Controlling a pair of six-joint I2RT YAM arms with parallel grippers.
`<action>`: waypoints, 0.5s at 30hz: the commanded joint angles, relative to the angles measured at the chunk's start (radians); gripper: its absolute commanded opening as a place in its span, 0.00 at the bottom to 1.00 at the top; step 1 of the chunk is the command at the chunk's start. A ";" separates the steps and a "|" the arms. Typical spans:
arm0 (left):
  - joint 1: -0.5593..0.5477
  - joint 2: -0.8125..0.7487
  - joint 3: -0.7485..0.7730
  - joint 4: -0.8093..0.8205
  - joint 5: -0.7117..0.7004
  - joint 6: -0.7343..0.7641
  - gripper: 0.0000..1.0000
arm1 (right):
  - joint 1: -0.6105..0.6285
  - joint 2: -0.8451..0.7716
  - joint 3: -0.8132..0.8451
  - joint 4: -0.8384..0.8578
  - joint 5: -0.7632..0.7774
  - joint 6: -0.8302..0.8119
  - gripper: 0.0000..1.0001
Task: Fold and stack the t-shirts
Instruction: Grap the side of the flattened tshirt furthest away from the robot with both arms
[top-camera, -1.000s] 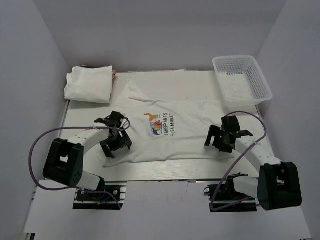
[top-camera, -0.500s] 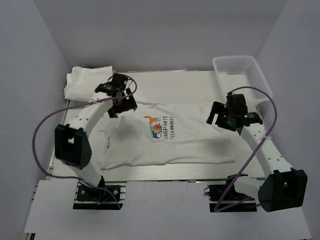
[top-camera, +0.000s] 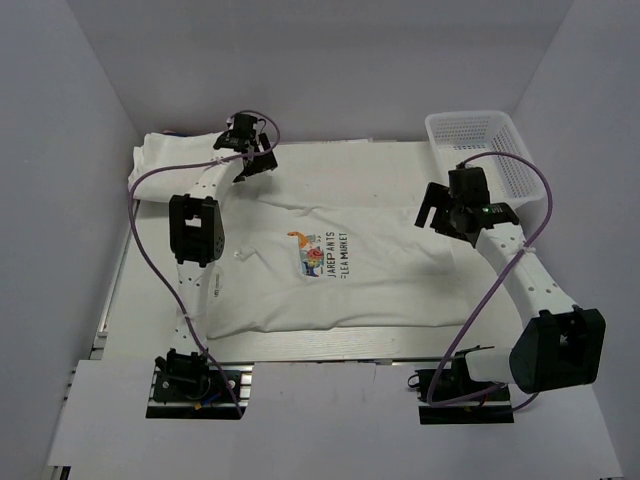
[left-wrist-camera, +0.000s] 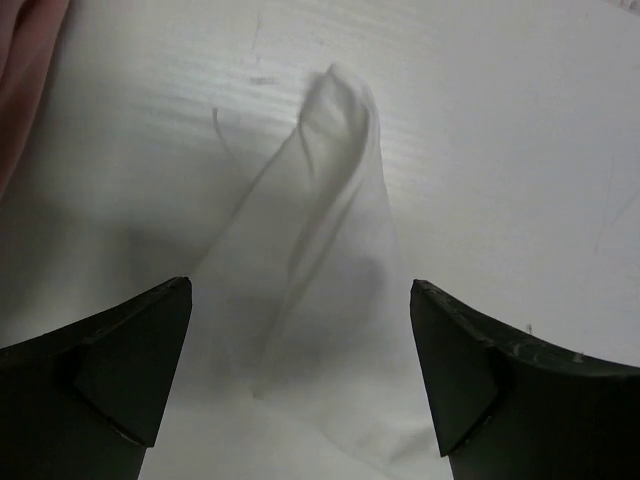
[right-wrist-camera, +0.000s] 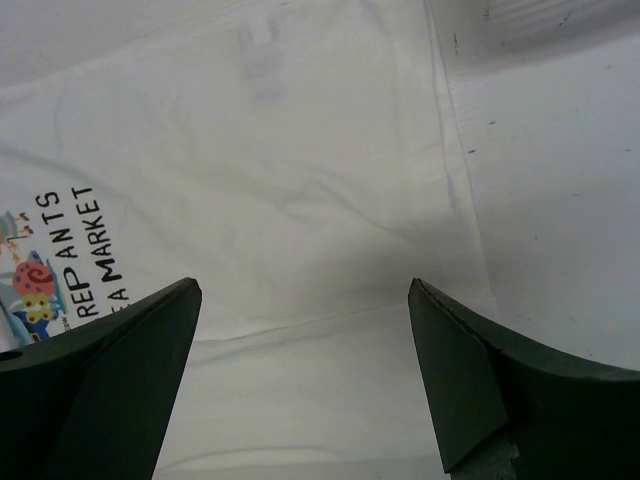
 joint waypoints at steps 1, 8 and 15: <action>0.021 0.004 -0.031 0.279 0.109 0.054 1.00 | -0.001 0.030 0.059 -0.004 0.033 -0.028 0.90; 0.021 0.122 0.088 0.441 0.123 0.077 1.00 | 0.004 0.076 0.061 -0.009 -0.001 -0.017 0.90; 0.021 0.177 0.073 0.433 0.086 0.113 0.66 | 0.005 0.180 0.091 0.011 0.080 0.023 0.90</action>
